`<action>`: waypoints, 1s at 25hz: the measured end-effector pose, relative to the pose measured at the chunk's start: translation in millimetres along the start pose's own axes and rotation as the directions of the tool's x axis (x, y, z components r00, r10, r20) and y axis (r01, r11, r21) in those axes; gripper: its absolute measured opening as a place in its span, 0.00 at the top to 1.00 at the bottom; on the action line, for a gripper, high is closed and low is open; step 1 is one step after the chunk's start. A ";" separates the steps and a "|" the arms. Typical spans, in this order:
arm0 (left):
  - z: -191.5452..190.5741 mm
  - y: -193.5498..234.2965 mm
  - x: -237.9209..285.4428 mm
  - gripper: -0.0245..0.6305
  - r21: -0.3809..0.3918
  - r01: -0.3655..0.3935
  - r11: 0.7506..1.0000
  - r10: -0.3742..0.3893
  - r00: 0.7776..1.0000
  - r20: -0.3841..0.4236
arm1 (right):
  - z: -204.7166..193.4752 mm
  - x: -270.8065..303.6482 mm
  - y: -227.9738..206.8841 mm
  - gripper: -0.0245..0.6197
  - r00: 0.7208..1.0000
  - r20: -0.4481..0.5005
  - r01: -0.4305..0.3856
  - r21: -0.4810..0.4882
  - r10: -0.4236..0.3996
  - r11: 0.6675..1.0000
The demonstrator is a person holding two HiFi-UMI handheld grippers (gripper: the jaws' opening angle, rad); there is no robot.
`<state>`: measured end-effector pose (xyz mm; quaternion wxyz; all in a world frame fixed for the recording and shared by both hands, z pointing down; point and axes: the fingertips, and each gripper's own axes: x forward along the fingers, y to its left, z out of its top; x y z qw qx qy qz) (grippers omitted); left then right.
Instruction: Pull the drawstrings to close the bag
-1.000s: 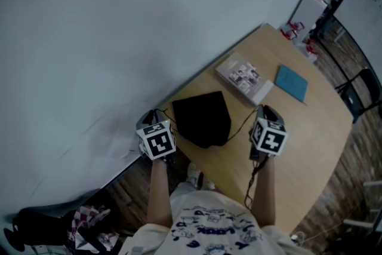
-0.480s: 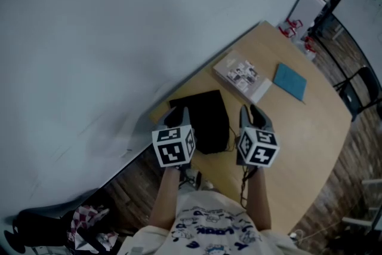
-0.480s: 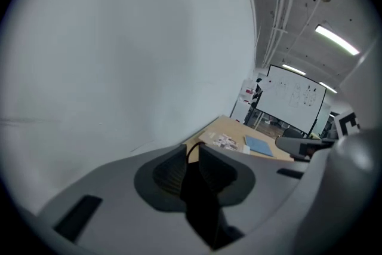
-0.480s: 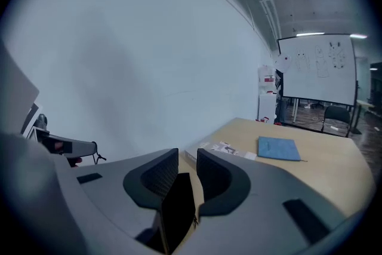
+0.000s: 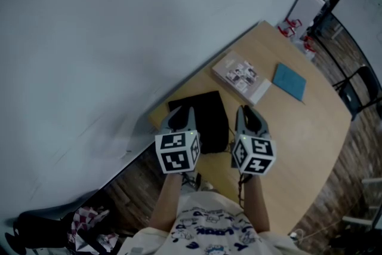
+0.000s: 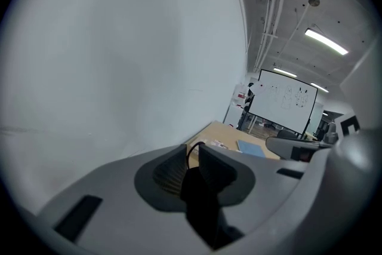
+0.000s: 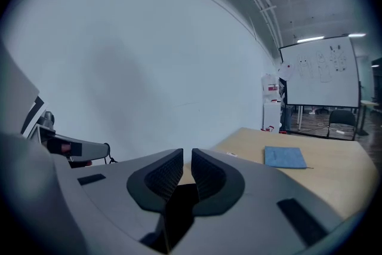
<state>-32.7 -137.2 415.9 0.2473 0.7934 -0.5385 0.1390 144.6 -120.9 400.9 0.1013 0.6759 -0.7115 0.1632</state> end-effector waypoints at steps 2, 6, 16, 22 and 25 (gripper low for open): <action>2.4 -1.5 -0.5 0.87 0.015 -0.002 1.000 0.002 1.000 0.007 | 2.5 -1.1 1.3 0.90 1.000 0.010 0.001 -0.007 -0.001 1.000; 6.5 -4.7 0.1 0.87 0.045 -0.006 0.999 0.005 1.000 0.020 | 6.2 -2.6 0.8 0.90 1.000 0.027 0.004 -0.012 -0.003 1.000; 8.0 -7.9 0.1 0.87 0.091 -0.012 0.996 0.010 1.000 0.020 | 7.3 -2.9 -0.1 0.90 0.999 0.035 0.010 -0.010 -0.010 1.000; 8.3 -6.7 0.4 0.87 0.099 -0.016 0.995 0.014 1.000 0.020 | 6.9 -2.4 -1.0 0.90 0.999 0.034 0.014 -0.011 -0.013 1.000; 10.1 -6.2 0.8 0.87 0.102 -0.017 0.995 0.015 1.000 0.023 | 7.9 -1.1 -2.1 0.90 0.999 0.034 0.017 -0.012 -0.016 1.000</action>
